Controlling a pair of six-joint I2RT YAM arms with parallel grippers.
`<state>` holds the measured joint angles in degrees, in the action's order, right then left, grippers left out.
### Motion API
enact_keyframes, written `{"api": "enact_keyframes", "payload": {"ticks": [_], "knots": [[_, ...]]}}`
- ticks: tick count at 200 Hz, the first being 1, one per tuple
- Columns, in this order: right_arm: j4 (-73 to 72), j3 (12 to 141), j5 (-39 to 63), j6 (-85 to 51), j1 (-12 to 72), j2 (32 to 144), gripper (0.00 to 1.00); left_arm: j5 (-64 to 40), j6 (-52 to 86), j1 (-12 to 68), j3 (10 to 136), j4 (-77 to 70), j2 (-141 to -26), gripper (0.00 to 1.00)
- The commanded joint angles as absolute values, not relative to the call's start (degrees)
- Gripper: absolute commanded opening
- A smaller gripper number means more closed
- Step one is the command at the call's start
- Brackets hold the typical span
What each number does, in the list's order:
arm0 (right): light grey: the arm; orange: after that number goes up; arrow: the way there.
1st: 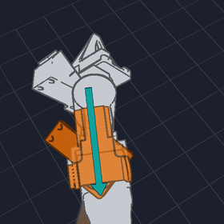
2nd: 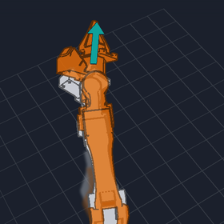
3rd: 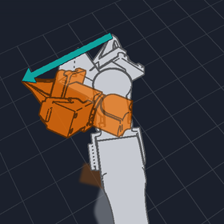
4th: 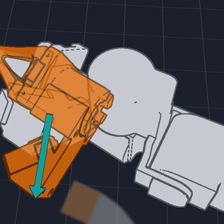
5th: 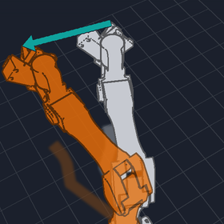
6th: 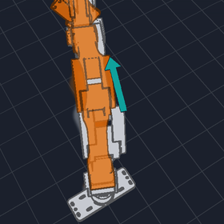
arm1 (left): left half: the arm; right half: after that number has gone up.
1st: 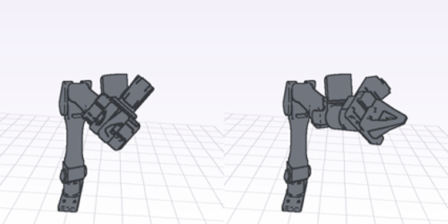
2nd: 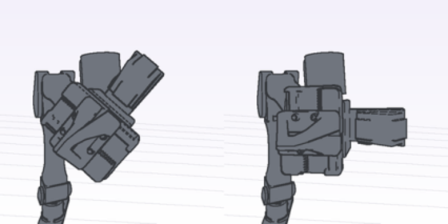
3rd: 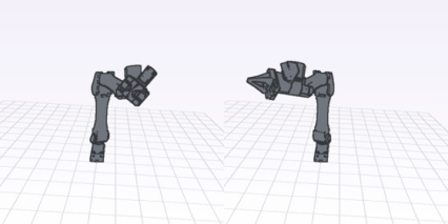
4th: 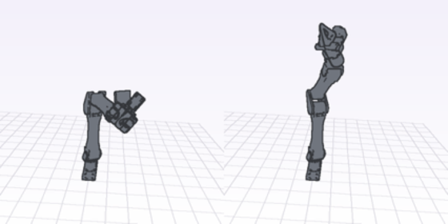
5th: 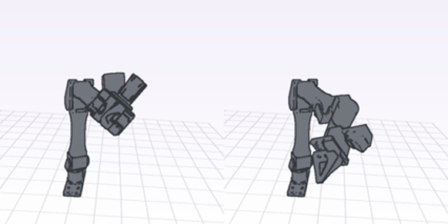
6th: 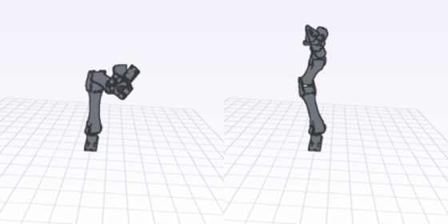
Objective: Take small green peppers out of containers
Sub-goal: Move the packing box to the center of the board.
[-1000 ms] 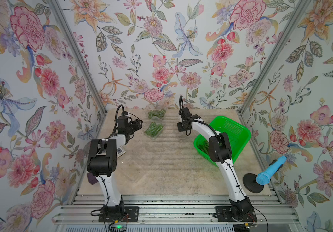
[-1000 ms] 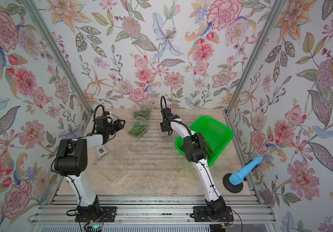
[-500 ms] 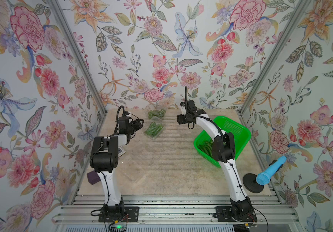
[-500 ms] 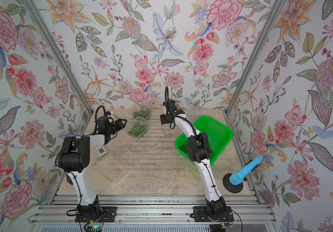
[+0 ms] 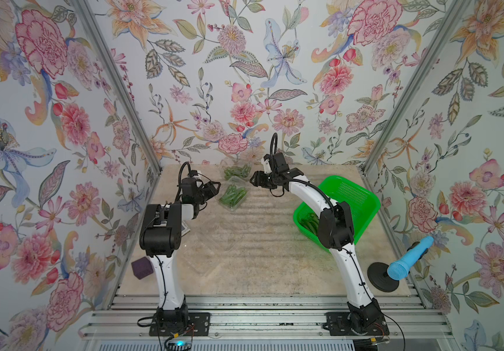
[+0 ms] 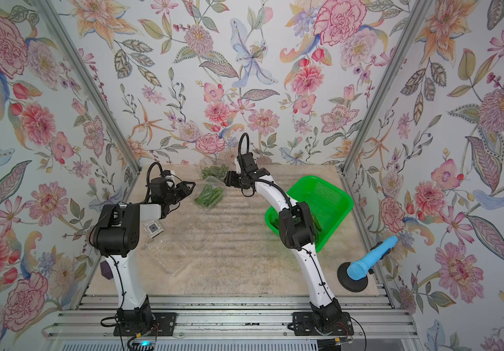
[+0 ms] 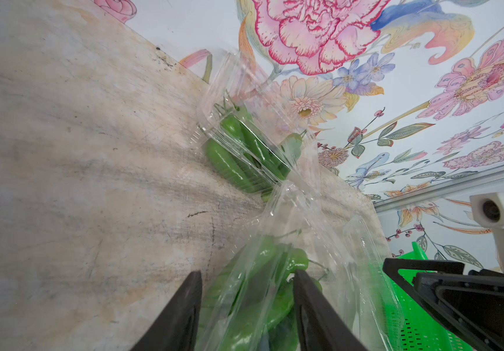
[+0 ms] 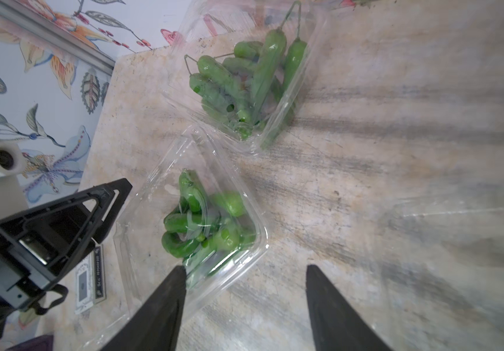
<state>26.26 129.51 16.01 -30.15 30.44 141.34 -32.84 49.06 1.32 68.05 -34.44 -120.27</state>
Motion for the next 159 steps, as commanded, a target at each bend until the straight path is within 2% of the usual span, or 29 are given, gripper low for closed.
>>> {"api": "enact_keyframes", "payload": {"ticks": [1,111,159], "knots": [[22.53,127.3,18.51,-37.57,31.63,141.59,0.66,-34.19,50.22,2.1,67.95,-36.96,-121.14,0.52],[20.13,122.9,22.33,-40.38,31.13,142.56,0.66,-36.17,54.04,5.28,60.67,-43.15,-119.43,0.51],[20.13,115.74,22.32,-37.84,30.7,139.3,0.64,-36.29,55.52,7.46,54.72,-45.9,-117.29,0.51]]}}
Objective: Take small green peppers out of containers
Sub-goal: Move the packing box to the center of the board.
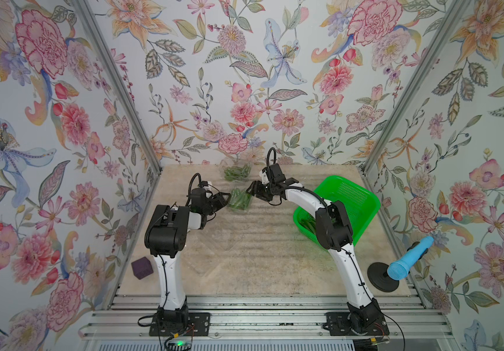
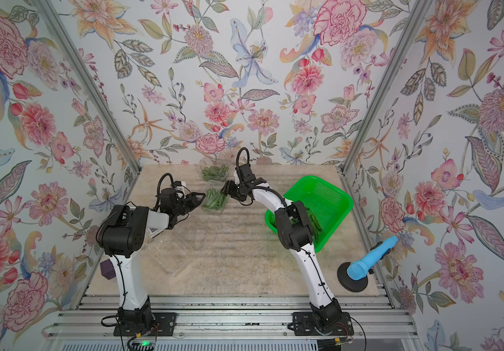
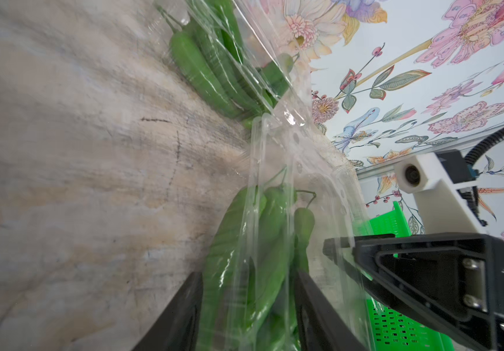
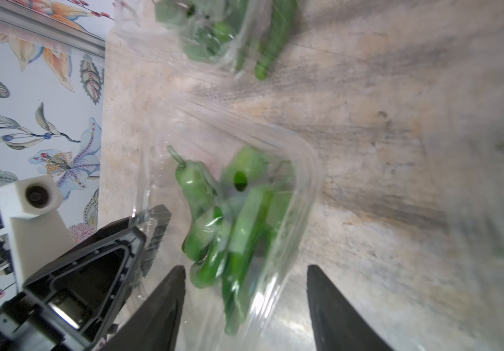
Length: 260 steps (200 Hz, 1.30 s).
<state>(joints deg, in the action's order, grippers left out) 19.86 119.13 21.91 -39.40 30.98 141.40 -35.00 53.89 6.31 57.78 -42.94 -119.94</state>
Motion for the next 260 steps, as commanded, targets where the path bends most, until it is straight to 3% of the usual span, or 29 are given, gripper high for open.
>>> {"api": "enact_keyframes", "payload": {"ticks": [1,41,114,205,260], "knots": [[20.13,115.57,22.32,-37.77,30.68,139.17,0.64,-36.34,55.62,7.51,54.56,-45.98,-117.27,0.51],[20.19,108.72,25.28,-33.76,30.54,134.51,0.61,-35.63,54.84,10.61,49.74,-44.72,-112.01,0.5],[20.39,92.72,29.19,-28.84,29.01,124.63,0.59,-30.55,50.36,18.73,46.61,-27.25,-102.94,0.5],[20.39,69.59,28.48,-23.49,29.09,109.59,0.57,-21.94,55.67,29.92,34.71,-27.25,-92.3,0.5],[20.39,64.38,28.11,-22.11,28.66,103.85,0.67,-17.02,55.18,30.51,29.87,-22.35,-80.99,0.53]]}}
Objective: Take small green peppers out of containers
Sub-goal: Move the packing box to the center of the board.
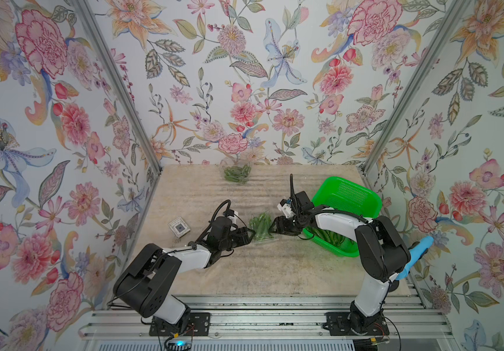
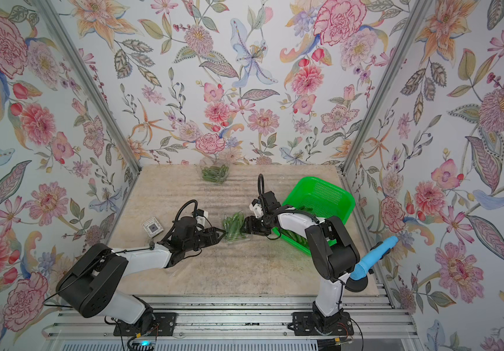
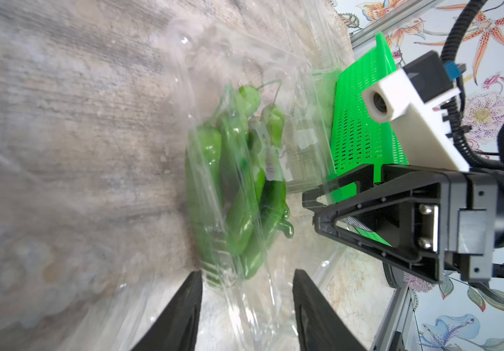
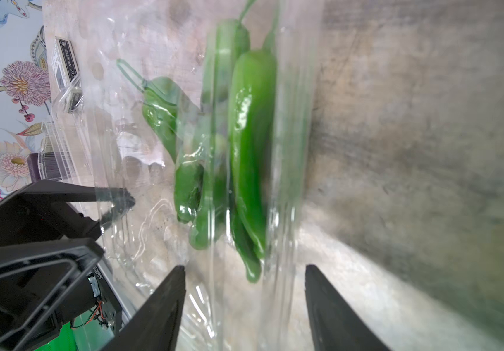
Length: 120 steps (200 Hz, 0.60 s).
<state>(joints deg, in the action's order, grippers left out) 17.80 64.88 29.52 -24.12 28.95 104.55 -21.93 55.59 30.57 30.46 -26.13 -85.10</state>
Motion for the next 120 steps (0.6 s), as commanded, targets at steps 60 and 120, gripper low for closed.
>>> {"api": "enact_keyframes", "payload": {"ticks": [60,120], "knots": [[20.3,74.56,27.44,-24.01,28.64,110.41,0.73,-18.91,52.74,22.65,29.16,-24.37,-82.36,0.52],[20.57,79.87,27.35,-25.82,28.58,114.84,0.74,-23.85,50.34,21.3,36.29,-27.83,-94.04,0.49]]}}
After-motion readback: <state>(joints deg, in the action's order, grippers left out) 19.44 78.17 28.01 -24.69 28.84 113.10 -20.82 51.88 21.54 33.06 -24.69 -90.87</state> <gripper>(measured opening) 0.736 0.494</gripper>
